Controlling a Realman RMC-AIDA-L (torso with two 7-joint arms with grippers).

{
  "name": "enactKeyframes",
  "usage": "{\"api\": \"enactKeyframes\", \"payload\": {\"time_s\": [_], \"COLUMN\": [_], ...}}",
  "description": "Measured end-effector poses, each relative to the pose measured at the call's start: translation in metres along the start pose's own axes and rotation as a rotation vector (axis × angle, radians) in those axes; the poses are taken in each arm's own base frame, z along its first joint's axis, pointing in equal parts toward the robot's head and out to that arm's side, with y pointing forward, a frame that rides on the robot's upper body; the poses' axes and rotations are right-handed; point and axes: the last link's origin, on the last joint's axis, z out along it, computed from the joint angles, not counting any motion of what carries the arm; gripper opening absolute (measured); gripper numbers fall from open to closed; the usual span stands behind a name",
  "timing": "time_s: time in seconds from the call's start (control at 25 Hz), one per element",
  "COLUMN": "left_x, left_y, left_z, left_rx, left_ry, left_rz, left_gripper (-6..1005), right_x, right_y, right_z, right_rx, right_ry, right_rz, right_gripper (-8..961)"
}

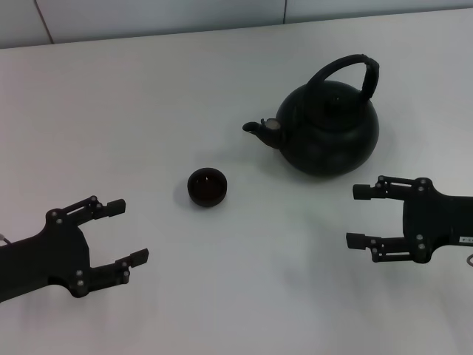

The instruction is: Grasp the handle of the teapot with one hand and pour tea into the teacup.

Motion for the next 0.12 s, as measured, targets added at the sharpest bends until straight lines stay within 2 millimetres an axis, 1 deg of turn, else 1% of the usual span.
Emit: {"api": "enactKeyframes", "payload": {"time_s": [0.12], "left_x": [0.0001], "left_y": [-0.0004], "left_z": [0.001], "left_rx": [0.0], "left_ry": [-0.001], "left_rz": [0.001], "left_gripper": [799], "right_x": [-0.0012], "right_y": [-0.001], "right_z": [0.0009], "right_rx": [-0.002], "right_ry": [-0.001], "right_rz": [-0.004], "right_gripper": [792]}}
